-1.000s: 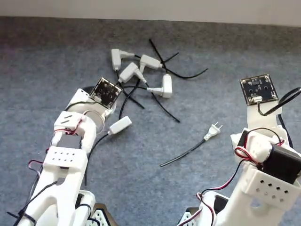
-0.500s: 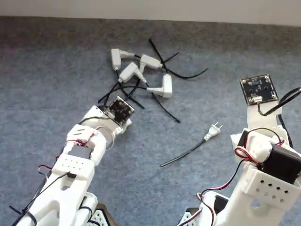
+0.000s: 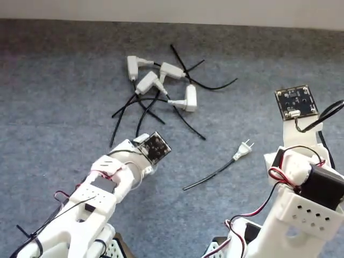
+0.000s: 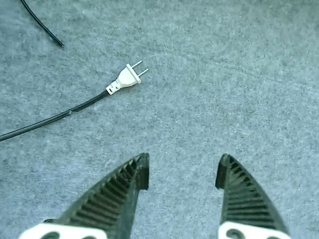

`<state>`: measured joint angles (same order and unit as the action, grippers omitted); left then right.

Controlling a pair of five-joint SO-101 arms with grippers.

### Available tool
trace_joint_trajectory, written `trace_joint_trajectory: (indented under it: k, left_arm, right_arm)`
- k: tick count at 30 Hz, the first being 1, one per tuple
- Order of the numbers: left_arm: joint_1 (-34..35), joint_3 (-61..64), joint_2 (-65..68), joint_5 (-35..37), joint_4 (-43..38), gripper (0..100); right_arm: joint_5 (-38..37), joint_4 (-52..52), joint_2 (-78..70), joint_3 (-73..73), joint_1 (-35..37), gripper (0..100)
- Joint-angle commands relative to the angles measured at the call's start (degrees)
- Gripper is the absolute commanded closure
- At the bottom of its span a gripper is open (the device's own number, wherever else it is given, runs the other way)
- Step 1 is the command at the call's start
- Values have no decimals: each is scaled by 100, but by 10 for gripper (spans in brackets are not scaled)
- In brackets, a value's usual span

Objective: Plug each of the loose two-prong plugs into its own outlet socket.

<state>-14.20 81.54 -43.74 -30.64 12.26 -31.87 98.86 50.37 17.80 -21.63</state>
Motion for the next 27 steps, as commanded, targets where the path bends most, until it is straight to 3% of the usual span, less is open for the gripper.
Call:
trace_joint_trajectory:
  k: [1,5,12,21,23,27]
  left_arm:
    - [488,-813,-330,9,-53,762]
    - [971,-1305,-585,-9,-53,762]
    - [1560,-1112,101,-35,-141,762]
    - [1552,-1235,3134,-35,-2233,762]
    - [1437,-1367,3600,-35,-2374,762]
    - [1376,-1218,3248,-26,-2268,762]
  right_arm:
    - [-141,198,48,-84,-295,778]
    - [-800,198,48,-40,-541,778]
    - [-862,180,48,-40,-549,778]
    - [-888,189,48,-40,-611,778]
    - [-888,189,48,-40,-611,778]
    - [-888,189,48,-40,-611,778]
